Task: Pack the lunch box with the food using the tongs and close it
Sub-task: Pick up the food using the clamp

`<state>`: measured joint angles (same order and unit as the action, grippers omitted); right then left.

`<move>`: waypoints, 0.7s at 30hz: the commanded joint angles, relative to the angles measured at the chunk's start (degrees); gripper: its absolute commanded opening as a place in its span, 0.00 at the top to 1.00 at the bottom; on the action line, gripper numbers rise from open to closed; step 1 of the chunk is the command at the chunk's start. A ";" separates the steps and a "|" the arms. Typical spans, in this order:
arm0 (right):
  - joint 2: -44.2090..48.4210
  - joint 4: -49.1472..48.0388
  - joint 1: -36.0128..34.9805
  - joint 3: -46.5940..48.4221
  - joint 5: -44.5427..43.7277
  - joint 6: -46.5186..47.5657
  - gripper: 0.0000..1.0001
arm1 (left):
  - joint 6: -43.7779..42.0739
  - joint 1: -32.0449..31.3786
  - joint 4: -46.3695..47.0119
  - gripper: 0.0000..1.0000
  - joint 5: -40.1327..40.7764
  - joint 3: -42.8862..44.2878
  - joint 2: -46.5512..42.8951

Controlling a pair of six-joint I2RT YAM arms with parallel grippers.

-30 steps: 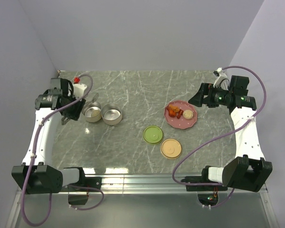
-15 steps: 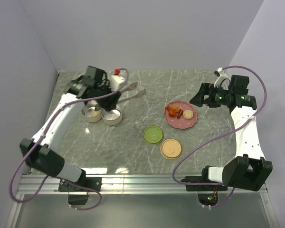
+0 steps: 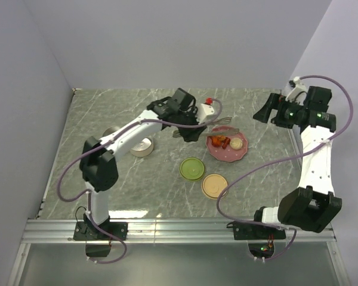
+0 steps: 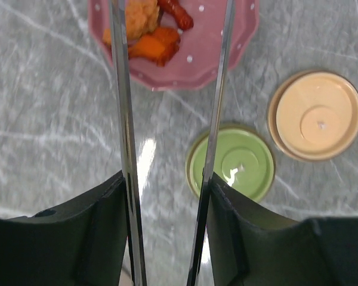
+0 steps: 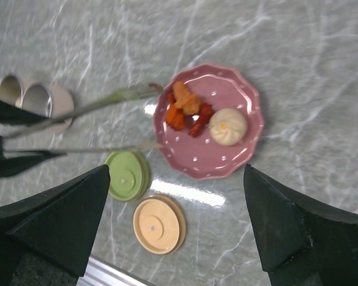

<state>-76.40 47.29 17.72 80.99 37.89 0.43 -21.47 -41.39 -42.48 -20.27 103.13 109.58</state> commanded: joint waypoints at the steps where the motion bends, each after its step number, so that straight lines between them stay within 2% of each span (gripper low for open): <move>1: -1.82 0.96 4.33 3.91 2.18 -2.80 0.00 | 0.47 -1.59 3.19 0.47 0.32 6.80 3.61; 6: -3.40 0.88 9.97 4.97 5.70 -3.59 0.00 | -0.50 -4.31 1.09 0.47 2.51 11.56 10.38; 11: -2.88 -0.70 10.76 2.86 7.81 -4.47 0.00 | -1.20 -5.28 -0.76 0.46 4.98 14.73 14.95; 21: -2.52 -1.23 10.76 1.45 8.43 -4.82 0.00 | -1.38 -5.90 -1.91 0.46 5.24 14.73 18.12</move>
<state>-80.27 47.44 28.27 82.87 44.73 -3.64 -21.80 -46.81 -44.45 -15.09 115.39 127.66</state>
